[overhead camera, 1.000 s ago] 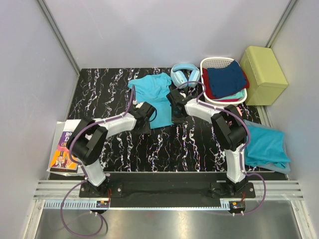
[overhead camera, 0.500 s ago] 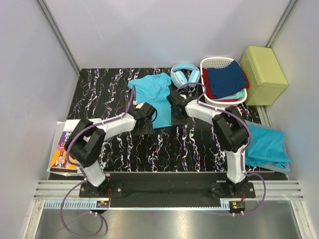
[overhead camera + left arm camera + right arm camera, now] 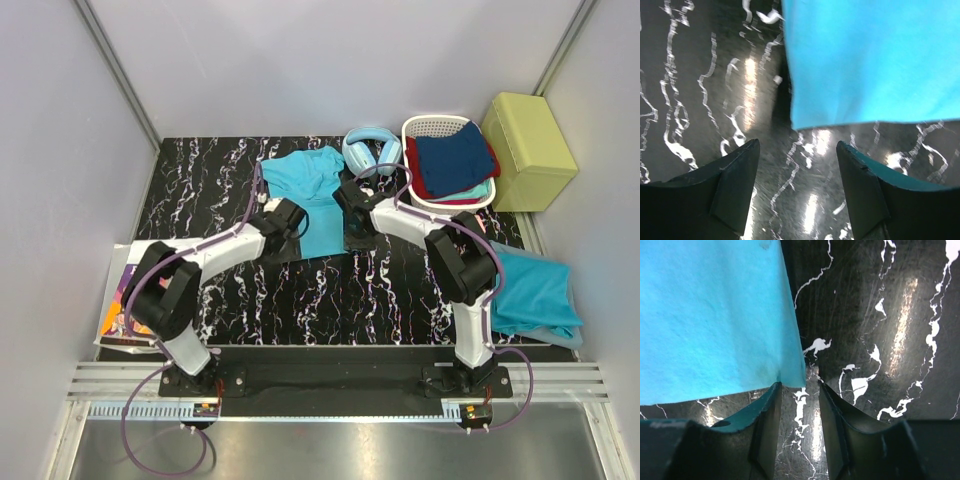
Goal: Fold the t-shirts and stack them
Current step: Grab one side of the 2/3 rectangular tshirt with both arms
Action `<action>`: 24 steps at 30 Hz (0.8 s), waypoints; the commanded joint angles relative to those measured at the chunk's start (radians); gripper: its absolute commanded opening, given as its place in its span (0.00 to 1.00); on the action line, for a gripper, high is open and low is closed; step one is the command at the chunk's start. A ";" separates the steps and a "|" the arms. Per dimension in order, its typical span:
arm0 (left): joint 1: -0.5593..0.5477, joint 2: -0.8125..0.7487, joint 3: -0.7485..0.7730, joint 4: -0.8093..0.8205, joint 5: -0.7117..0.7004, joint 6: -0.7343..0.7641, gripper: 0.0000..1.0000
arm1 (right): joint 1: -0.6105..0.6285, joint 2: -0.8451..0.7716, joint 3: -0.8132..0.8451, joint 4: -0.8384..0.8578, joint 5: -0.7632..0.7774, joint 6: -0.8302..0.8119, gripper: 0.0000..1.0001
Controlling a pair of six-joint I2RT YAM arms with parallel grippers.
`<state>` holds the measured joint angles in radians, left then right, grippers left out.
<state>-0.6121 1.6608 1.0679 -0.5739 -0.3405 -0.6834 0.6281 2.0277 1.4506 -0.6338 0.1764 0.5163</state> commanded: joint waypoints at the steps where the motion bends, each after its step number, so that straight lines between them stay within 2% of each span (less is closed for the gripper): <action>1: 0.052 0.031 0.030 0.043 -0.026 0.027 0.67 | -0.004 0.020 0.053 -0.007 0.035 -0.012 0.43; 10: 0.083 0.103 0.067 0.072 0.015 0.039 0.61 | -0.008 0.055 0.088 -0.009 0.021 -0.013 0.41; 13: 0.083 0.109 0.078 0.074 0.029 0.041 0.53 | -0.008 0.055 0.087 -0.009 0.021 -0.015 0.37; 19: 0.083 0.123 0.076 0.077 0.046 0.041 0.48 | -0.008 0.058 0.073 -0.007 0.018 -0.010 0.35; 24: 0.083 0.132 0.063 0.086 0.069 0.031 0.41 | -0.008 0.058 0.059 -0.007 0.008 -0.004 0.32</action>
<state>-0.5301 1.7836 1.1110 -0.5228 -0.3016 -0.6479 0.6254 2.0735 1.5055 -0.6395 0.1783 0.5098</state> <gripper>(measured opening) 0.425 0.331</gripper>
